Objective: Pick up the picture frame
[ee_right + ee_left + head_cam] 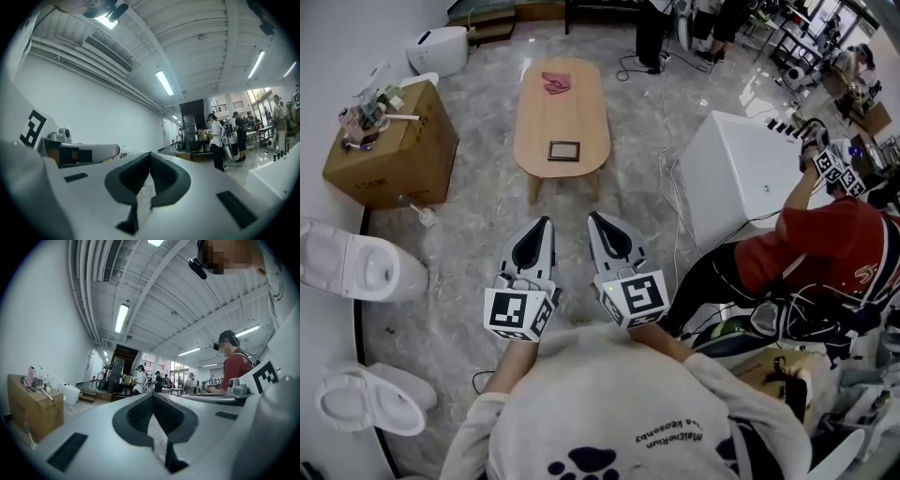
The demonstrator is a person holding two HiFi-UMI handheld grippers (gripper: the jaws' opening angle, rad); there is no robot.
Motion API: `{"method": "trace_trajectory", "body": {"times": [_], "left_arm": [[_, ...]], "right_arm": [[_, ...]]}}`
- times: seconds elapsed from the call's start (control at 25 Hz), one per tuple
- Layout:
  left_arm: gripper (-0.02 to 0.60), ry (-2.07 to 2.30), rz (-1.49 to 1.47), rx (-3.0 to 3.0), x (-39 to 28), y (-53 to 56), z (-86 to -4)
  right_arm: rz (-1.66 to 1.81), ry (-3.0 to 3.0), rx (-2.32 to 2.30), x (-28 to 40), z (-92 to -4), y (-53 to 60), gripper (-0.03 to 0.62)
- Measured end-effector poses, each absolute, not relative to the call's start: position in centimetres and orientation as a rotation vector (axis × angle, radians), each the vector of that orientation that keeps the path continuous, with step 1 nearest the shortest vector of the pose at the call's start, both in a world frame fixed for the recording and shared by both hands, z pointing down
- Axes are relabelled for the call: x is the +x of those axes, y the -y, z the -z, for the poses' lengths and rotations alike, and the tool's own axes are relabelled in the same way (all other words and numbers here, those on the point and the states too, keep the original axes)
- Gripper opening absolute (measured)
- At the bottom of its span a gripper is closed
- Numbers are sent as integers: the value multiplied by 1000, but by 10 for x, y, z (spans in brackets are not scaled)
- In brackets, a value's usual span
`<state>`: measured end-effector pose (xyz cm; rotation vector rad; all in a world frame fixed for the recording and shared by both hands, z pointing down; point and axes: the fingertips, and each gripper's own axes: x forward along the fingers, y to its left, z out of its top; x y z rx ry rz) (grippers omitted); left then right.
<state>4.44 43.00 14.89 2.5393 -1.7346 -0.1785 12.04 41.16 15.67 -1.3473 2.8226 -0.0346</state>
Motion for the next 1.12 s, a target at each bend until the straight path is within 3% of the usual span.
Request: {"method": "trace_trajectory", "body": {"times": [0.8, 1.12], "left_arm": [[8, 1698, 159, 2539, 38, -385, -160], [8, 1670, 163, 2547, 17, -317, -165]], "right_arm": [[60, -2810, -1426, 120, -166, -368, 9], [46, -2823, -1422, 93, -169, -305, 9]]}}
